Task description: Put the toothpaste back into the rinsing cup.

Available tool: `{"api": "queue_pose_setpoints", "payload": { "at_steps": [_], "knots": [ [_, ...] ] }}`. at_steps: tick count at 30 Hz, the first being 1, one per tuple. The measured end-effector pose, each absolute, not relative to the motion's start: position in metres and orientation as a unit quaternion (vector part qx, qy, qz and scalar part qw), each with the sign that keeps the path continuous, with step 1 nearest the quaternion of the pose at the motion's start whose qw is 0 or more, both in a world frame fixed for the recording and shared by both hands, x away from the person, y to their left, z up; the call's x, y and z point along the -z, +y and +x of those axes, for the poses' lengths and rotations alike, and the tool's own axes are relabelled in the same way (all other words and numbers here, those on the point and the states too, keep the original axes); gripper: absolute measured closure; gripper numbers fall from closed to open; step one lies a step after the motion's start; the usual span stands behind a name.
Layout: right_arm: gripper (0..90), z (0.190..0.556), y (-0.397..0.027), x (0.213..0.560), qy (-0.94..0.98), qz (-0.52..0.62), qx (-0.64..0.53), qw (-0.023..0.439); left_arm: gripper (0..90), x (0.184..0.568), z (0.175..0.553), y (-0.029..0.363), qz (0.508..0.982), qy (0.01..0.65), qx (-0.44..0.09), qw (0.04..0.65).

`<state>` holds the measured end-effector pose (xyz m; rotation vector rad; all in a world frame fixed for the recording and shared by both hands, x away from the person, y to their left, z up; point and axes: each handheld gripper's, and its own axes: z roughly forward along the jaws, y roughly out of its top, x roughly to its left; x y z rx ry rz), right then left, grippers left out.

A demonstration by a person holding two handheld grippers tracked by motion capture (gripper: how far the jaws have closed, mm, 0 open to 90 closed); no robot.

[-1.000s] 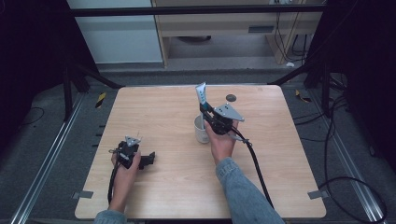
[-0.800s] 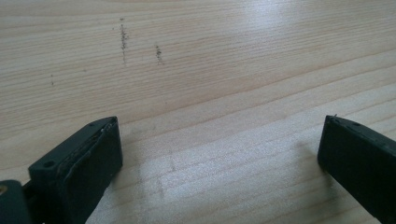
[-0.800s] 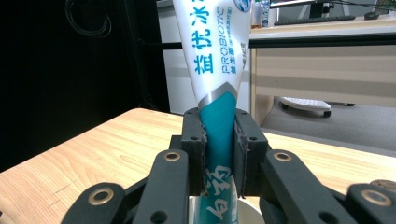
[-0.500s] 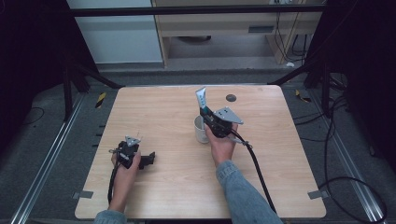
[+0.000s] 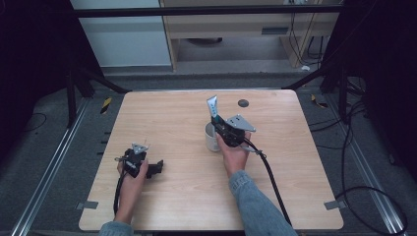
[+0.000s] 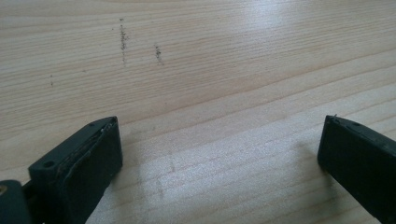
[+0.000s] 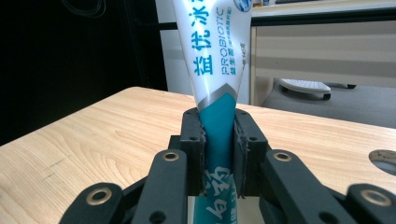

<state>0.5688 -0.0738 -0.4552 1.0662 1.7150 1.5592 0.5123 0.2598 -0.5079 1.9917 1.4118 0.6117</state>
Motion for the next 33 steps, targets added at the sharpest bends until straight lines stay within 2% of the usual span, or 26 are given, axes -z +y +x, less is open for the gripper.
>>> {"api": "queue_pose_setpoints", "payload": {
  "at_steps": [33],
  "knots": [
    [76.3, 0.569, -0.08, 0.466, 0.65, 0.413, -0.573, 0.279, 0.0, 0.508, 0.512, 0.26, 0.754, 0.533, -0.231, 0.308]
  ]
}}
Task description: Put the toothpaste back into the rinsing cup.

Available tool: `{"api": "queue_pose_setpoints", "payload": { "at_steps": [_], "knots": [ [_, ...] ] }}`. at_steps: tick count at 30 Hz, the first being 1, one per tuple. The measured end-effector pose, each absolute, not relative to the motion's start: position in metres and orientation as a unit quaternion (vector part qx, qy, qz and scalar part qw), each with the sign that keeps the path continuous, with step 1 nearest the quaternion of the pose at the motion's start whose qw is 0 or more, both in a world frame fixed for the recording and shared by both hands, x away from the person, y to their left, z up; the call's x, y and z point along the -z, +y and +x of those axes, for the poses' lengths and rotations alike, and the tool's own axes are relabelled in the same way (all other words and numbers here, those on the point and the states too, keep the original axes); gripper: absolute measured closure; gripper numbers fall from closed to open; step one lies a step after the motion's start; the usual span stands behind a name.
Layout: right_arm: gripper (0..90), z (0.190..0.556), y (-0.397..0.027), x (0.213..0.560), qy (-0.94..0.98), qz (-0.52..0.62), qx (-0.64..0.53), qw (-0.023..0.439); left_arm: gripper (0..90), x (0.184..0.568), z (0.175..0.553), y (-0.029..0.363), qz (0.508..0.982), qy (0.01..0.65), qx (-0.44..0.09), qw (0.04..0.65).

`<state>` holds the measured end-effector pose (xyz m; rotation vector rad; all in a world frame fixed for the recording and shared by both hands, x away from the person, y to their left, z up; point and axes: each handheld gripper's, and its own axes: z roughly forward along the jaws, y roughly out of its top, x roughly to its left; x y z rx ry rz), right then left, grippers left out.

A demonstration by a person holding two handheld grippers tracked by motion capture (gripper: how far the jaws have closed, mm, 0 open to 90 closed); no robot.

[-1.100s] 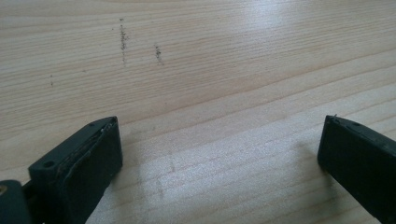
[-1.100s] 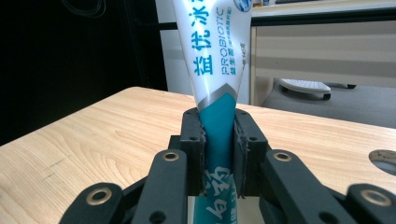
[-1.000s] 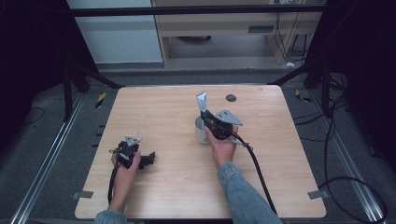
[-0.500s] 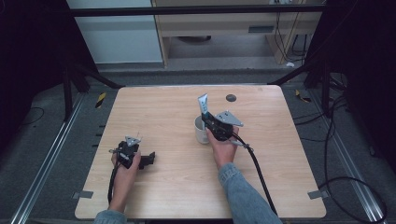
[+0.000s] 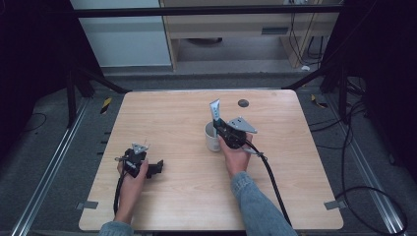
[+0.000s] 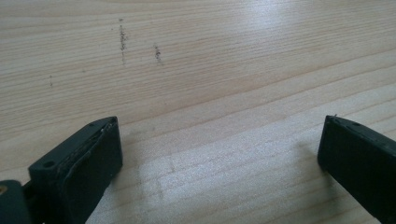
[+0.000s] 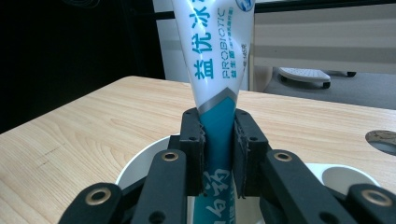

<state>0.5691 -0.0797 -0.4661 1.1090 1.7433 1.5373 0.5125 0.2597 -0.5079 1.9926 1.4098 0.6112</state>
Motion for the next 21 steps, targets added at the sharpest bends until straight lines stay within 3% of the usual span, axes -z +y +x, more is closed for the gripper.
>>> {"api": "queue_pose_setpoints", "payload": {
  "at_steps": [21],
  "knots": [
    [75.2, 0.5691, -0.0817, 0.4641, 0.657, 0.416, -0.565, 0.276, 0.0, 0.5079, 0.5125, 0.2597, 0.754, 0.533, -0.231, 0.308]
  ]
}}
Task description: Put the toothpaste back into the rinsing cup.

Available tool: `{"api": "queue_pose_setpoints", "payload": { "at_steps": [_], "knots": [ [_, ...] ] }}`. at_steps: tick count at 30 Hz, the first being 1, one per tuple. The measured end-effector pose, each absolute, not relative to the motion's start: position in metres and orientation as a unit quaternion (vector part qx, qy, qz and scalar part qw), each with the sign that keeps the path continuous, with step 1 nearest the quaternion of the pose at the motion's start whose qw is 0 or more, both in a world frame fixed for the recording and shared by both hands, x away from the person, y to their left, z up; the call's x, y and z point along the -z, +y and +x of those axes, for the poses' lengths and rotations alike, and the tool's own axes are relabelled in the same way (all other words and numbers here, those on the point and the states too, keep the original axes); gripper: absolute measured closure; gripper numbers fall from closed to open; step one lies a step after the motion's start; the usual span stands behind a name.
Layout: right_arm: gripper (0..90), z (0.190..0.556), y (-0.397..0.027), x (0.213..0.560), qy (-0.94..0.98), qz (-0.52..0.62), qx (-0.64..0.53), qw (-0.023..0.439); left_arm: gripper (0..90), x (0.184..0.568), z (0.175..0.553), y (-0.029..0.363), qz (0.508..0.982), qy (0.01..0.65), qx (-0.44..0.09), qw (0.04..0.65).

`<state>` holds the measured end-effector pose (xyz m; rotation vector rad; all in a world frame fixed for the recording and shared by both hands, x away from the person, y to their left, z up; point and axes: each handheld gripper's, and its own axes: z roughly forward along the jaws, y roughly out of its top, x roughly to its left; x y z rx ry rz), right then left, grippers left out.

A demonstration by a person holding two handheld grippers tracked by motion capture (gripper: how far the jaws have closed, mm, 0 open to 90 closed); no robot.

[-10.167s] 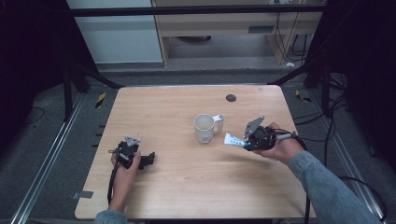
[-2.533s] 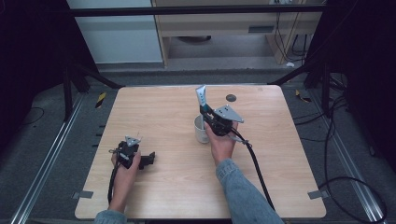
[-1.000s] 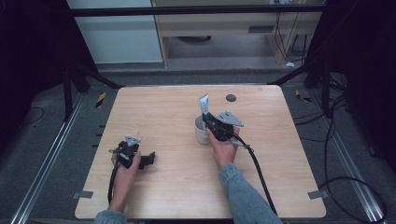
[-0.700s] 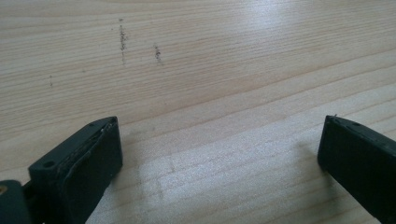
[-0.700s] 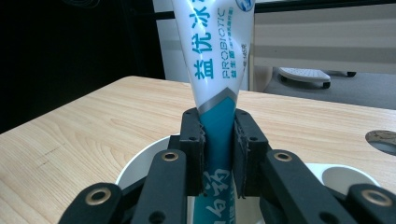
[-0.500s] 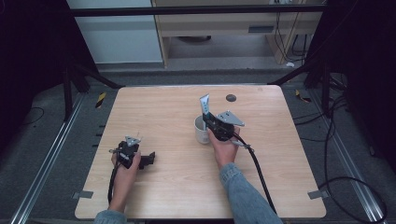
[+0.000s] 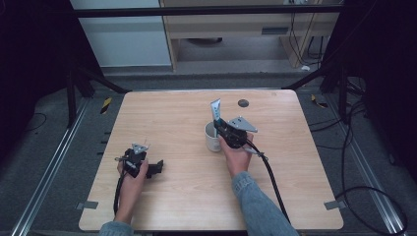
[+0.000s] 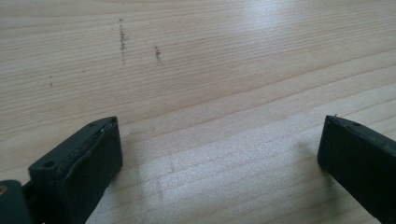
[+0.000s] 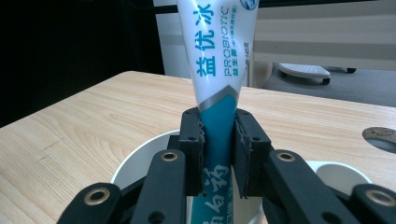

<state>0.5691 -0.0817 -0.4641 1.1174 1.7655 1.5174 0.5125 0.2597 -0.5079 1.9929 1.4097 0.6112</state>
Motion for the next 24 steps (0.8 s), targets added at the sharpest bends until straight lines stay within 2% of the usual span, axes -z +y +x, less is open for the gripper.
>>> {"api": "queue_pose_setpoints", "payload": {
  "at_steps": [15, 24],
  "knots": [
    [71.4, 0.5665, -0.0851, 0.4613, 0.665, 0.419, -0.555, 0.273, 0.0, 0.5079, 0.5125, 0.2597, 0.754, 0.533, -0.231, 0.307],
    [66.2, 0.5642, -0.0867, 0.4592, 0.669, 0.42, -0.548, 0.274, 0.0, 0.5079, 0.5125, 0.2596, 0.753, 0.533, -0.231, 0.308]
  ]
}}
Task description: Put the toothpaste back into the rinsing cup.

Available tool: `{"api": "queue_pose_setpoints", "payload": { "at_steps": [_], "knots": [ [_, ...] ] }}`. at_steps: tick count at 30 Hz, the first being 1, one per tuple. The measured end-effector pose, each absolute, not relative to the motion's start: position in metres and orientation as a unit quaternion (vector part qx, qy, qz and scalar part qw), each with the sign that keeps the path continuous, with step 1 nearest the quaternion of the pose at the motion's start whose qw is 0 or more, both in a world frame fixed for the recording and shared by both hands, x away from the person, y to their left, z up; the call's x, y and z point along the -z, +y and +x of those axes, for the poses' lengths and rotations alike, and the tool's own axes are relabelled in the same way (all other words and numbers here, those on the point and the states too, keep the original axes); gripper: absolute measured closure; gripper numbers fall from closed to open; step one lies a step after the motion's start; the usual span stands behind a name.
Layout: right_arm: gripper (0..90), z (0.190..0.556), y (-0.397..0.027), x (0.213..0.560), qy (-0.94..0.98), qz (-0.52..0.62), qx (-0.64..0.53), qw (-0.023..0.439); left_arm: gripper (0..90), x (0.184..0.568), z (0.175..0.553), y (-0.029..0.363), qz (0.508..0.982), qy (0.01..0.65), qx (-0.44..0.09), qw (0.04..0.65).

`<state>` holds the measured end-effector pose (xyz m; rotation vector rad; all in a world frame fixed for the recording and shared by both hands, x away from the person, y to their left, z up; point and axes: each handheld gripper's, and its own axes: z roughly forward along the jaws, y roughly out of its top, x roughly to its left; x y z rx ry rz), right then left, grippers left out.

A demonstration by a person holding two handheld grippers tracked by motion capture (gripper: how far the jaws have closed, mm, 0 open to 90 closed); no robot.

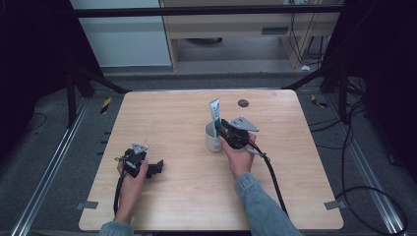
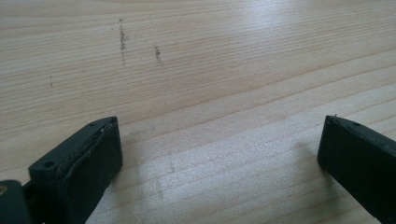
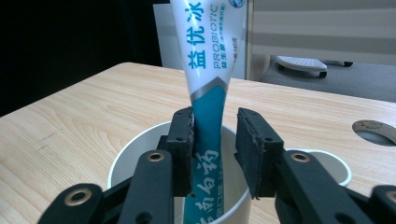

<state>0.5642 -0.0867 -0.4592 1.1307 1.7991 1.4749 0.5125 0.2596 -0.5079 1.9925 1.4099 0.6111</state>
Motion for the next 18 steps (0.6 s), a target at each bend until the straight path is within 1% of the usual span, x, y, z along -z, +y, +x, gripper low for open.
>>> {"api": "queue_pose_setpoints", "payload": {
  "at_steps": [18],
  "knots": [
    [62.6, 0.5586, -0.0868, 0.4552, 0.682, 0.42, -0.534, 0.27, 0.0, 0.5079, 0.5125, 0.2596, 0.754, 0.533, -0.231, 0.308]
  ]
}}
